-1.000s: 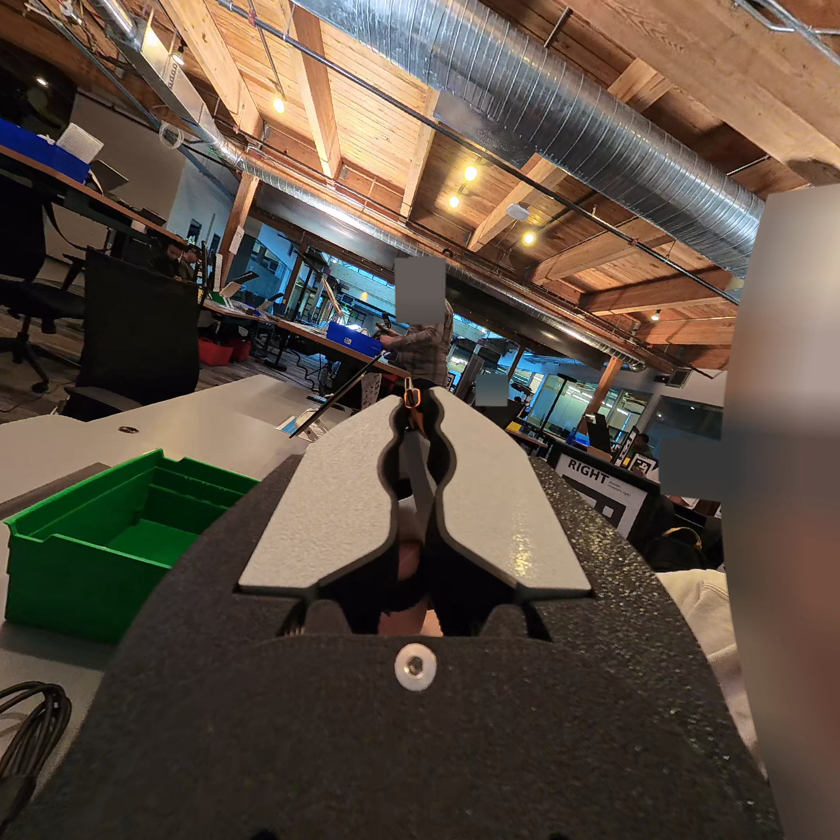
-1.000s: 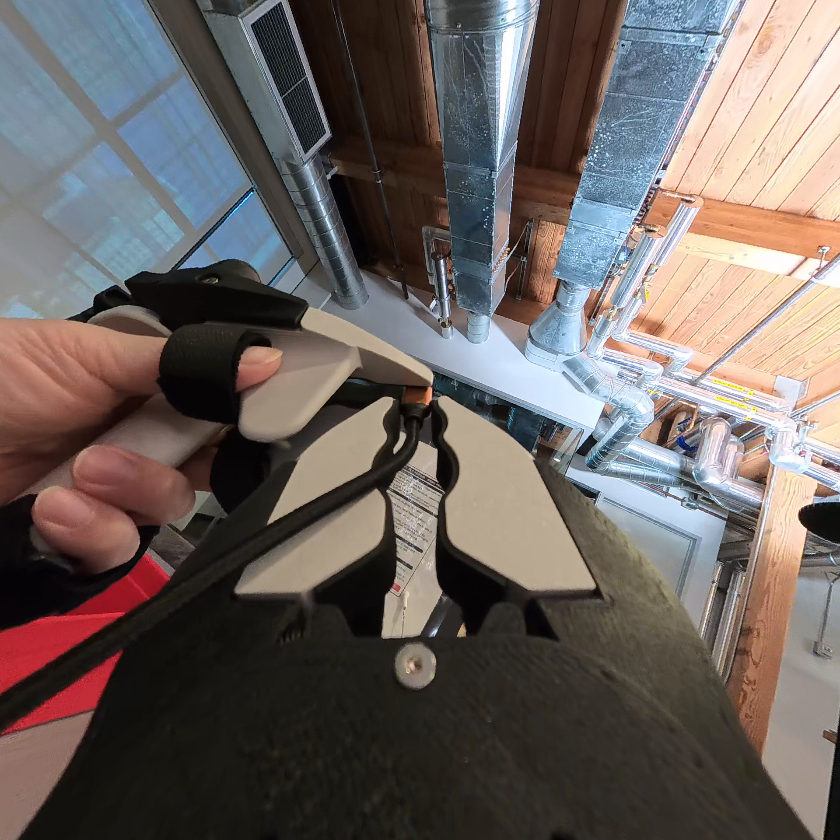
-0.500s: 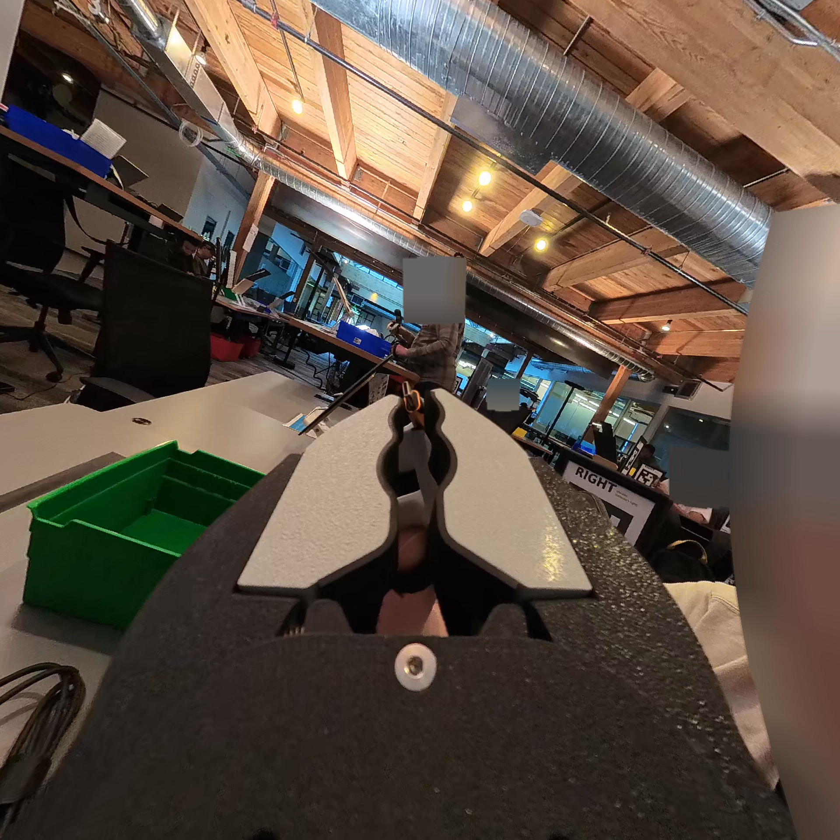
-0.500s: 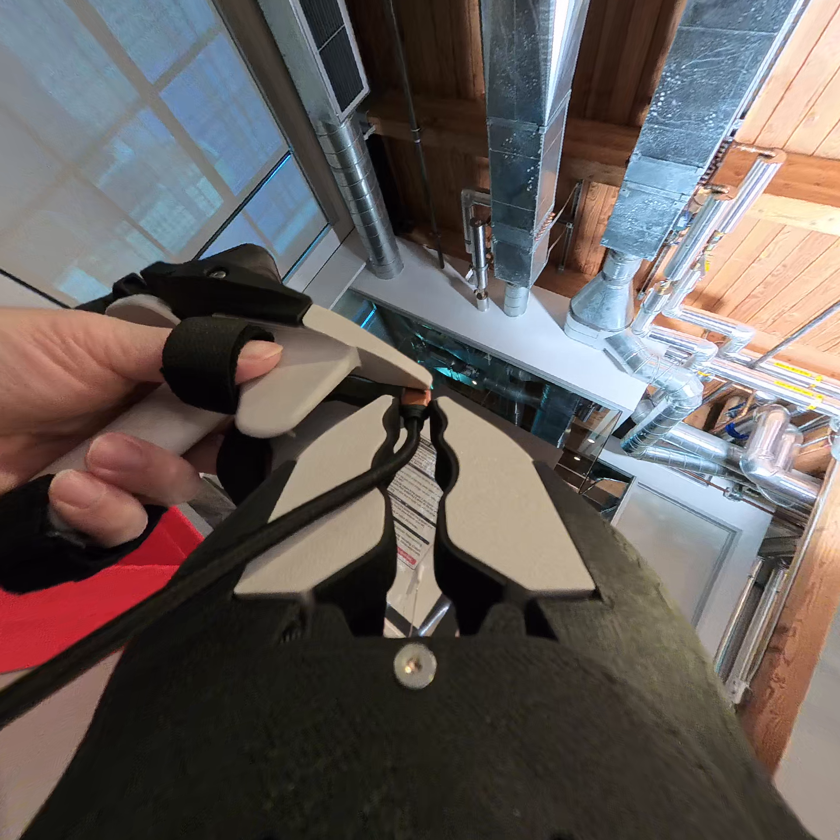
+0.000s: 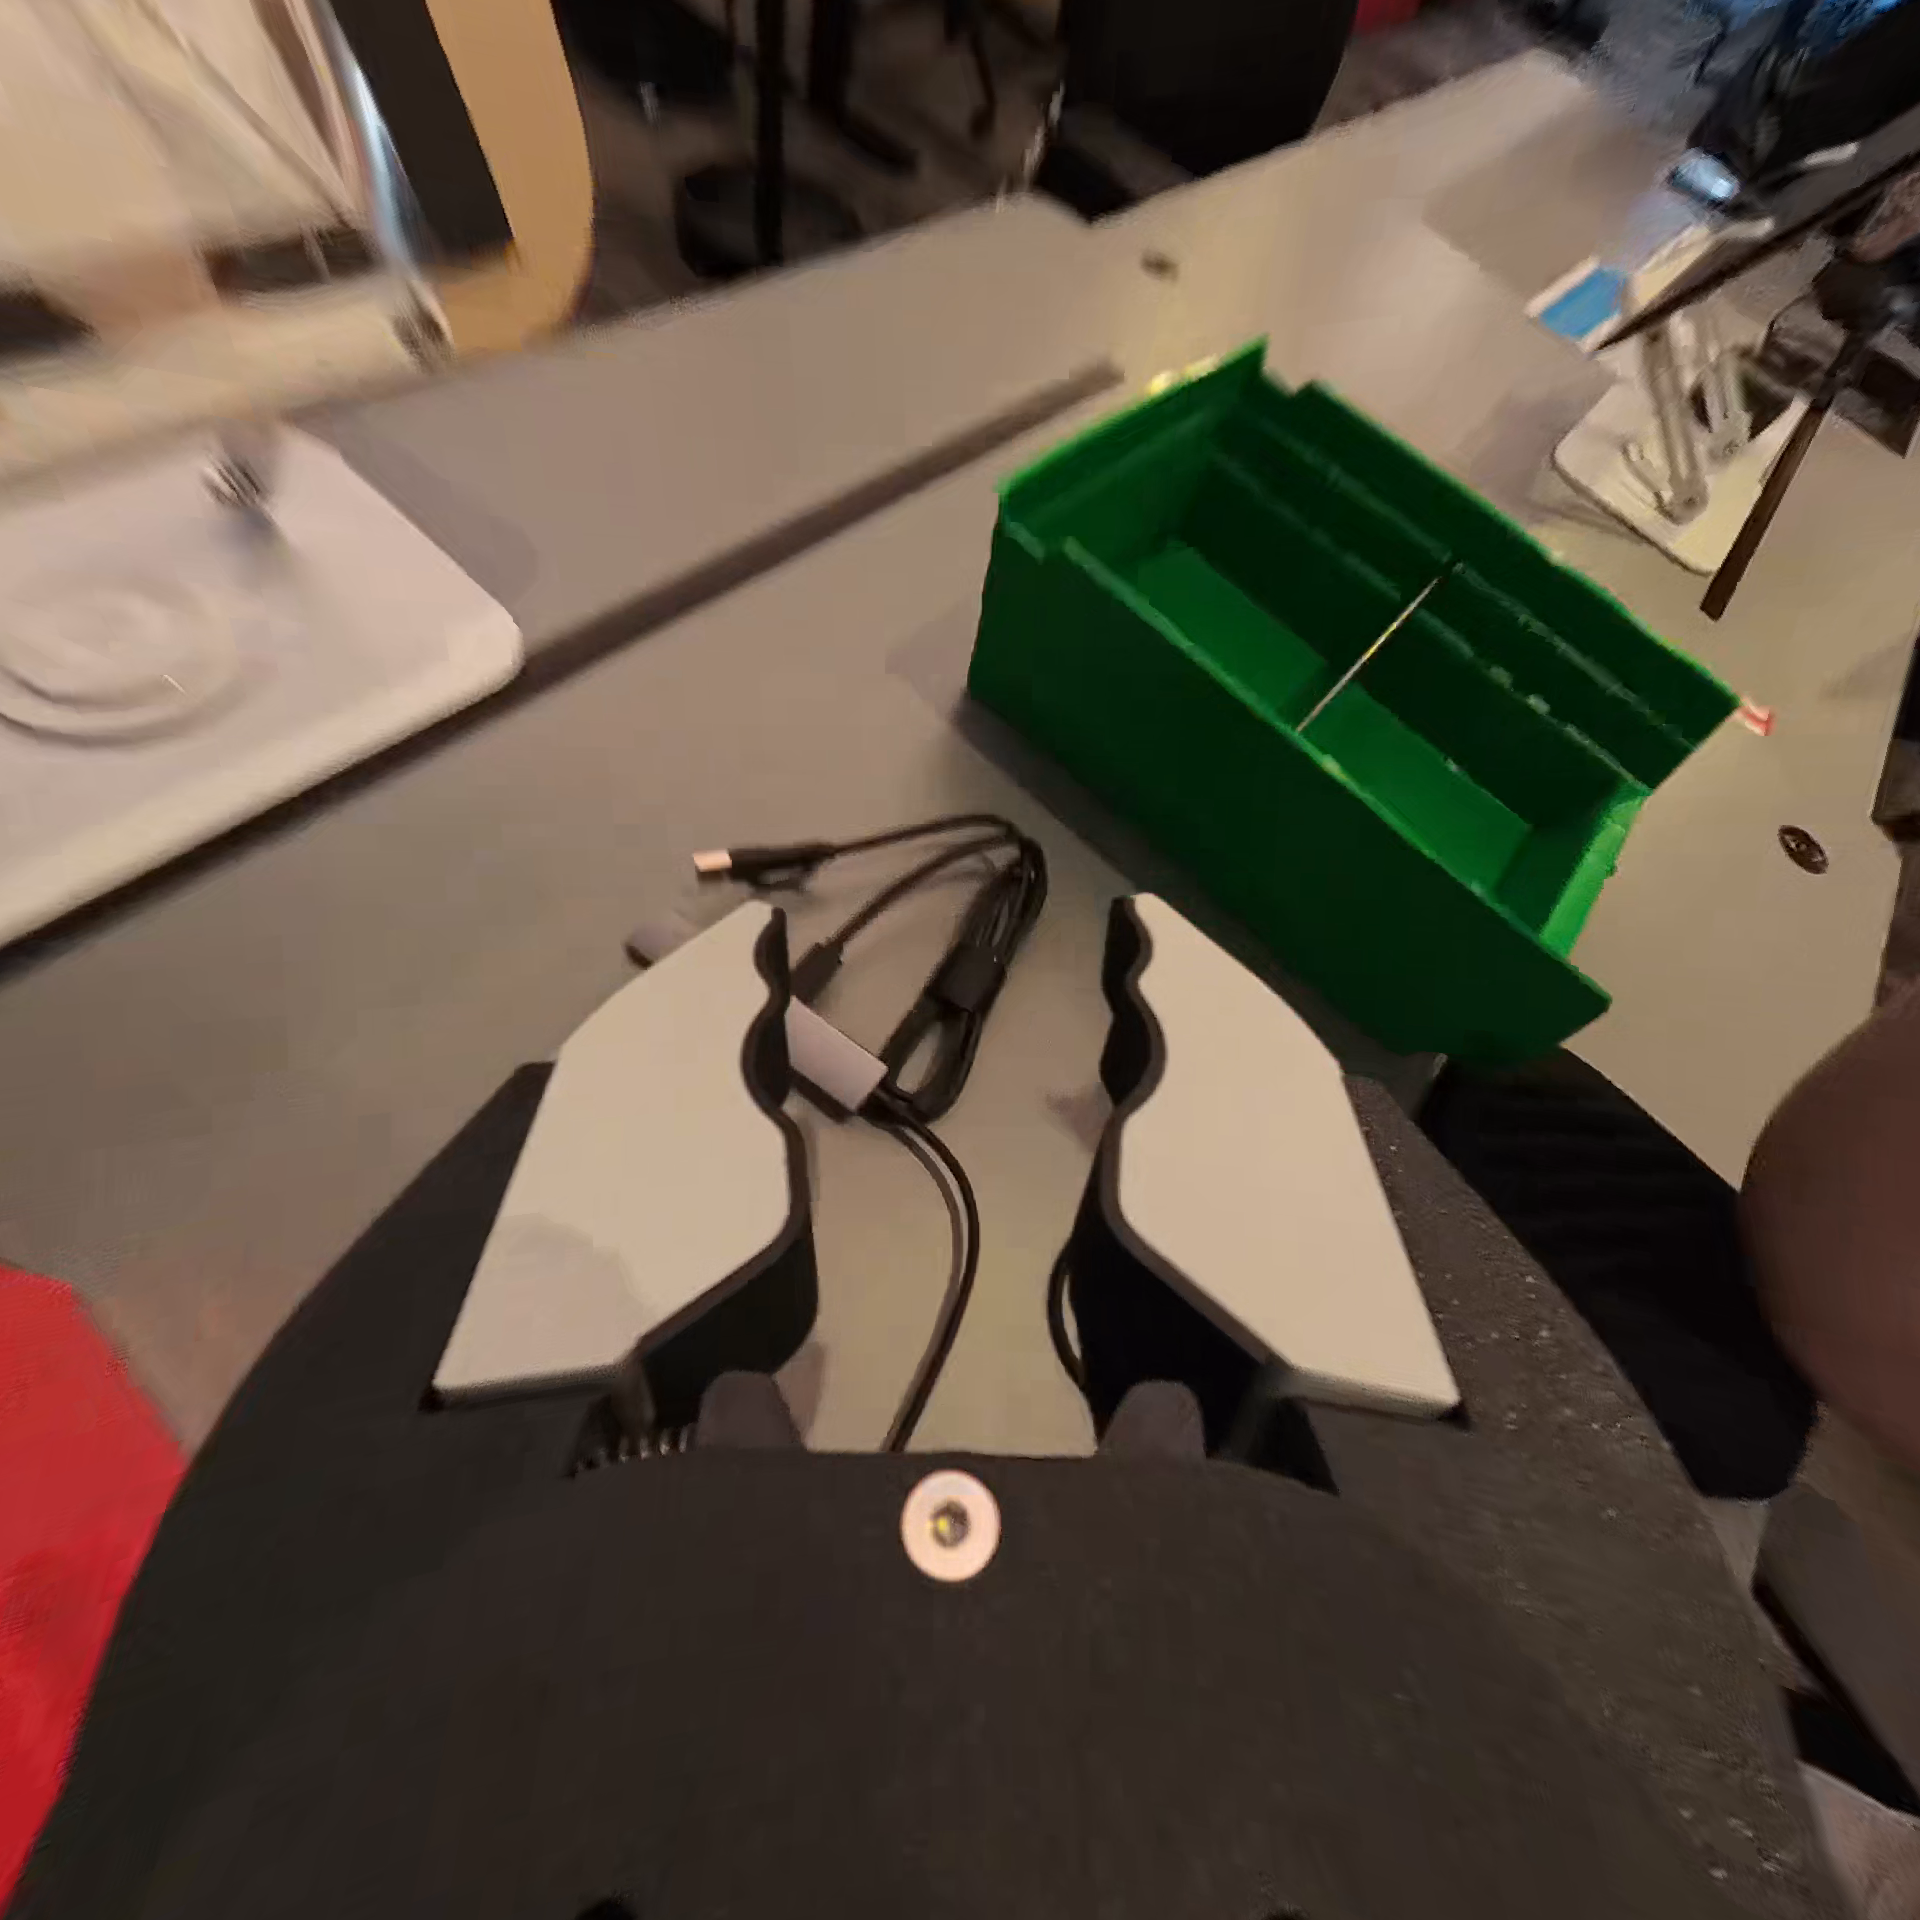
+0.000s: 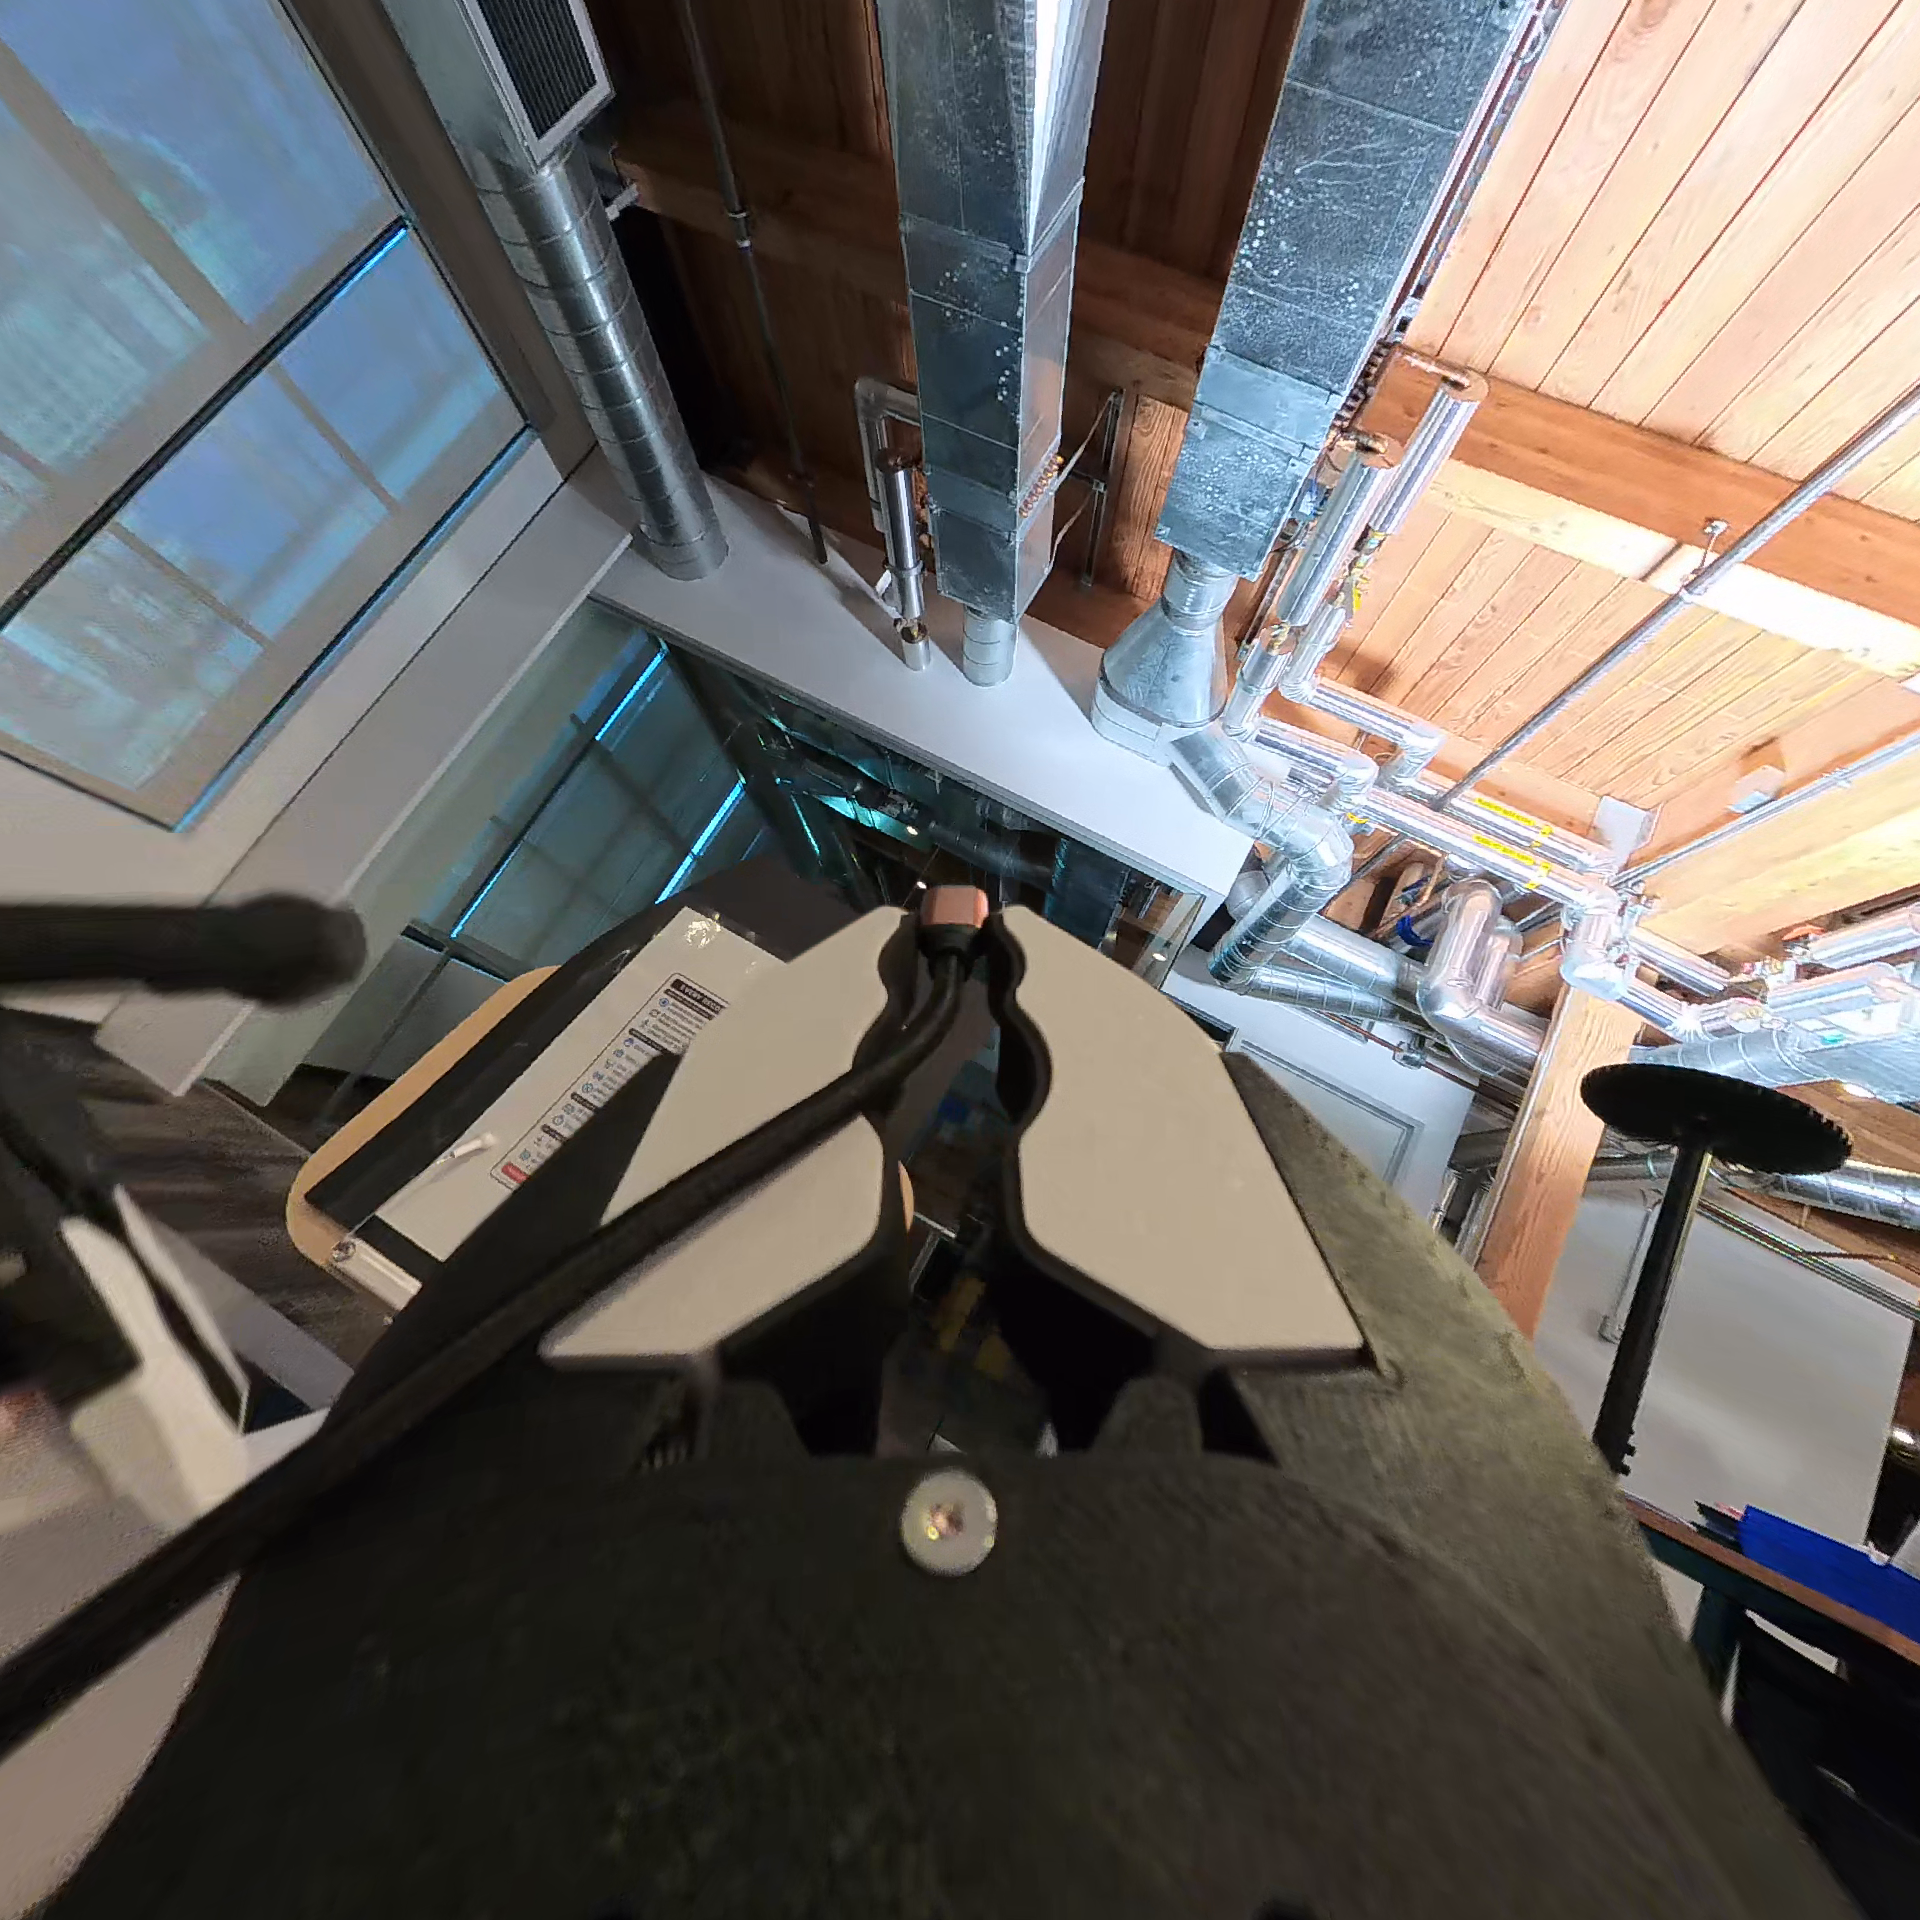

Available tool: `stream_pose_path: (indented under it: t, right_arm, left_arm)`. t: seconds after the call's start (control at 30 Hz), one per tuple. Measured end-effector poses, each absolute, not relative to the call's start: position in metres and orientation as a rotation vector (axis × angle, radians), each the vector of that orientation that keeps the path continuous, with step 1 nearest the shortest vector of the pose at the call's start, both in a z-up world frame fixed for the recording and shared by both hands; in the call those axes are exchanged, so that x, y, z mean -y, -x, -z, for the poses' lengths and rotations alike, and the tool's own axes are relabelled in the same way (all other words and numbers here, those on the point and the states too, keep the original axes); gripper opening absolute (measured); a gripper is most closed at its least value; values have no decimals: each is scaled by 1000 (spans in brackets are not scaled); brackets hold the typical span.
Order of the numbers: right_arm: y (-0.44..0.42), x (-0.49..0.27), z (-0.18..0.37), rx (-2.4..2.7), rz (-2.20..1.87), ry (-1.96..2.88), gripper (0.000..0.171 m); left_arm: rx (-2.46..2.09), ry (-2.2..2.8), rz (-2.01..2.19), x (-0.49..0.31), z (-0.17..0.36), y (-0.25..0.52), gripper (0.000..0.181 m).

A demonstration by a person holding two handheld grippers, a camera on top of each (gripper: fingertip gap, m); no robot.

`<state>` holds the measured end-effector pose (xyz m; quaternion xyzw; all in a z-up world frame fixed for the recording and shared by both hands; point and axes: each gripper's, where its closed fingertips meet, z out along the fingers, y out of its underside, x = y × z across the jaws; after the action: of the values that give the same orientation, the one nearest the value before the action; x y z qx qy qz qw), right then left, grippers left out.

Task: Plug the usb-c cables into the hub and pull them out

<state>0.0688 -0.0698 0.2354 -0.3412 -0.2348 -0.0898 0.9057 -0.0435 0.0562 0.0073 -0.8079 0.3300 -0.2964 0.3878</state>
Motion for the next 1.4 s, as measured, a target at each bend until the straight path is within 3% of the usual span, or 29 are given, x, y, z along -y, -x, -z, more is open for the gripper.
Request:
stream_pose_path:
  t: [0.17, 0.27, 0.43, 0.5, 0.57, 0.83, 0.9, 1.07, 1.4]
  right_arm:
    - [-65, 62, -230, 508, 213, 731, 11]
    - [-66, 60, -230, 513, 264, 730, 12]
    - [-68, 61, -231, 513, 252, 733, 12]
    - [-69, 61, -231, 516, 245, 738, 12]
    - [-71, 62, -232, 512, 239, 739, 12]
    - [-68, 61, -232, 526, 240, 741, 12]
    - [-66, 59, -230, 535, 252, 744, 12]
    - [-63, 56, -227, 549, 258, 752, 12]
    - [-66, 54, -226, 551, 271, 753, 12]
  left_arm:
    - [-851, 2339, 630, -78, 96, 25, 55]
    - [-868, 2384, 533, -84, 125, 23, 51]
    - [-961, 2464, 202, -91, 156, 43, 60]
    - [-981, 2483, 155, -92, 159, 50, 53]
    - [-1012, 2504, 101, -93, 159, 61, 35]
    - [-854, 2557, 246, -100, 158, 74, 42]
    - [-911, 2505, 165, -104, 159, 77, 32]
    - [-979, 2486, 196, -105, 156, 73, 30]
    - [-1121, 2101, 51, -103, 71, 60, 24]
